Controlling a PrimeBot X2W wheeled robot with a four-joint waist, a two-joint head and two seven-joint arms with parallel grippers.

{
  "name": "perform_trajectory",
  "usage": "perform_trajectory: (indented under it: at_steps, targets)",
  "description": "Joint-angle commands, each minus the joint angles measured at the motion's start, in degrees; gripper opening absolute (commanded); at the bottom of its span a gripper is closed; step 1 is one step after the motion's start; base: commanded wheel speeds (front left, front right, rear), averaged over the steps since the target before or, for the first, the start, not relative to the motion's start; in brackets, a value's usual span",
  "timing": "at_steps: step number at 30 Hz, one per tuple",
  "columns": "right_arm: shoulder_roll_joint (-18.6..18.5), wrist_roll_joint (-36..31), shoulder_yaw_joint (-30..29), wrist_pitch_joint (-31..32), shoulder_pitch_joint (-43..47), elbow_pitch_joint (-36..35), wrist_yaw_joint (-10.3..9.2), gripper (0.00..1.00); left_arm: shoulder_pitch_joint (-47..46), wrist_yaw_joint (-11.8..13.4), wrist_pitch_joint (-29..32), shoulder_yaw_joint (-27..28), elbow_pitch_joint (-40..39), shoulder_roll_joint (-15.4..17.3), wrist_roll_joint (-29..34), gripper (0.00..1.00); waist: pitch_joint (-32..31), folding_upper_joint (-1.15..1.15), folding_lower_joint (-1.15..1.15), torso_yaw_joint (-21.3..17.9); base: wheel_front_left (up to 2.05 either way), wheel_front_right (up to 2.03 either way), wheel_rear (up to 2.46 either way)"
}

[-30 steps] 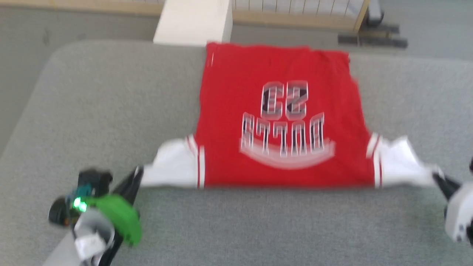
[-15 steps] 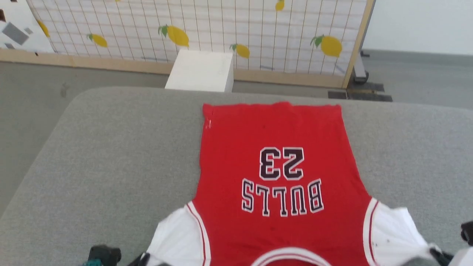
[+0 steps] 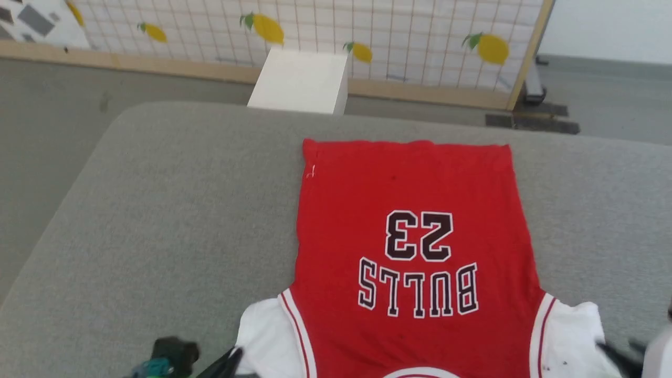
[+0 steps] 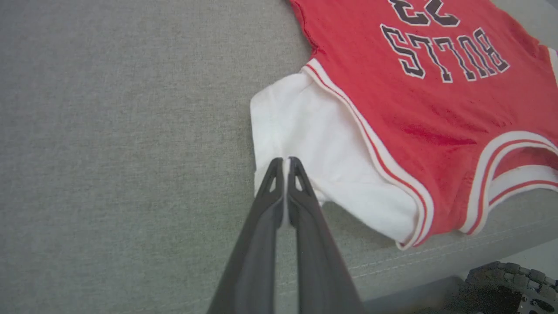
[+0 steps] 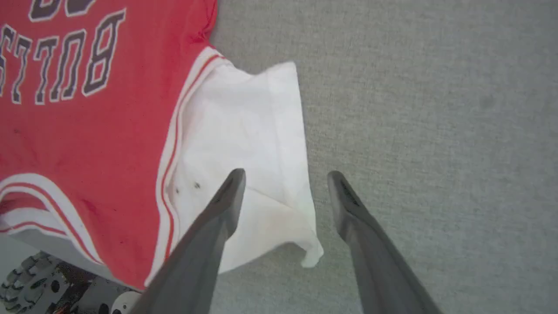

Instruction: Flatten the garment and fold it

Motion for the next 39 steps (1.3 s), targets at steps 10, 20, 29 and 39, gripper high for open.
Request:
perform_trajectory:
  at_steps: [10,20,29,39]
  targets:
    - [4.19,-2.75,-8.64,15.91,-25.18,-2.58,-0.09,1.0,-6.33,0.06,2.37,-3.4,-12.19,-2.86,3.97,0.0,15.69,0.0,0.01,9.87,0.0,0.0,0.0]
    - [2.65,-16.44,-10.62,25.0,-48.02,10.45,-0.09,1.0,-9.28,1.17,2.97,-6.23,-20.24,-6.31,6.5,0.0,25.57,0.0,0.01,17.17,0.0,0.0,0.0]
    - [1.64,-25.19,-12.62,24.08,-57.57,20.02,-0.09,1.0,-9.72,1.84,2.92,-8.77,-22.09,-9.03,7.45,0.0,29.79,0.0,0.01,20.15,0.0,0.0,0.0]
    - [0.77,-28.67,-9.81,23.93,-58.61,24.57,-0.09,0.67,-10.04,1.7,2.0,-9.78,-21.13,-10.06,7.54,0.0,30.56,0.0,0.01,20.62,0.0,0.0,0.0]
